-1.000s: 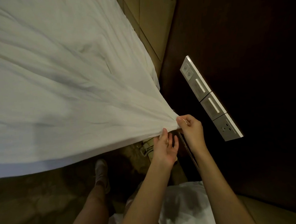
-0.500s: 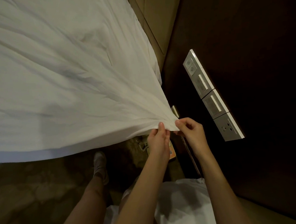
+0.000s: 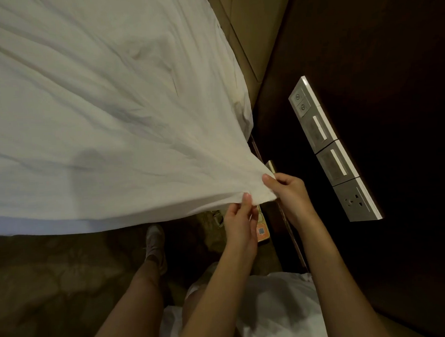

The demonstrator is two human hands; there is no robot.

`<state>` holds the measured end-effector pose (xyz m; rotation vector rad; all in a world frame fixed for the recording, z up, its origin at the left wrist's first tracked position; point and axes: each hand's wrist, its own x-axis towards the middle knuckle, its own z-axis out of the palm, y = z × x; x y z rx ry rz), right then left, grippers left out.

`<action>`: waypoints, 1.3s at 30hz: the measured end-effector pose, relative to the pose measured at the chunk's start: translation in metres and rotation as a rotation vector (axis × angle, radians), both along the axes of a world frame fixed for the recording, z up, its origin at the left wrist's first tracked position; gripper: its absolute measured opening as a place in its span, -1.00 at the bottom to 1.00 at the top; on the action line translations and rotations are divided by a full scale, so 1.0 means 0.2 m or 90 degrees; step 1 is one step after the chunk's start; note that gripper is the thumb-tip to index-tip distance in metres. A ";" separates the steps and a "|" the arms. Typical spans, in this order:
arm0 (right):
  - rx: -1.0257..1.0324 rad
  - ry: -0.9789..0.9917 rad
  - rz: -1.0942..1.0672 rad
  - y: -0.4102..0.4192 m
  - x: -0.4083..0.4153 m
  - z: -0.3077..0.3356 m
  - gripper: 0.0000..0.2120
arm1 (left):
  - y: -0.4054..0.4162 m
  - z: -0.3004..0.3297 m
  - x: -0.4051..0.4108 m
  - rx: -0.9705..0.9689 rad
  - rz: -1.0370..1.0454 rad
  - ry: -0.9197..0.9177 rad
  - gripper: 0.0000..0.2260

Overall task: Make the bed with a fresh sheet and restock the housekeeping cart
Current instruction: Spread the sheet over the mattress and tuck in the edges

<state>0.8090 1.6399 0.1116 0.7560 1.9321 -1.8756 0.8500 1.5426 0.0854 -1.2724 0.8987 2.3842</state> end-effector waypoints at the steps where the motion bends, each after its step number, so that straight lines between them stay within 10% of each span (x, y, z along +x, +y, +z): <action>1: 0.032 0.010 0.004 0.01 0.00 0.00 -0.88 | -0.01 -0.01 -0.01 0.009 0.012 -0.003 -0.79; 11: 0.125 0.046 -0.066 0.11 0.03 0.01 -0.89 | 0.04 0.00 -0.07 0.212 0.120 -0.074 -0.72; 18: 0.122 0.058 -0.058 0.11 0.03 0.00 -0.86 | 0.04 -0.03 -0.01 0.031 0.019 -0.049 -0.87; 33: 0.169 0.067 -0.057 0.13 0.05 -0.03 -0.95 | -0.15 -0.10 -0.11 0.065 0.214 -0.105 -0.60; 39: 0.107 0.041 -0.088 0.13 0.02 -0.04 -0.86 | -0.28 -0.02 -0.09 -0.159 0.160 -0.102 -0.80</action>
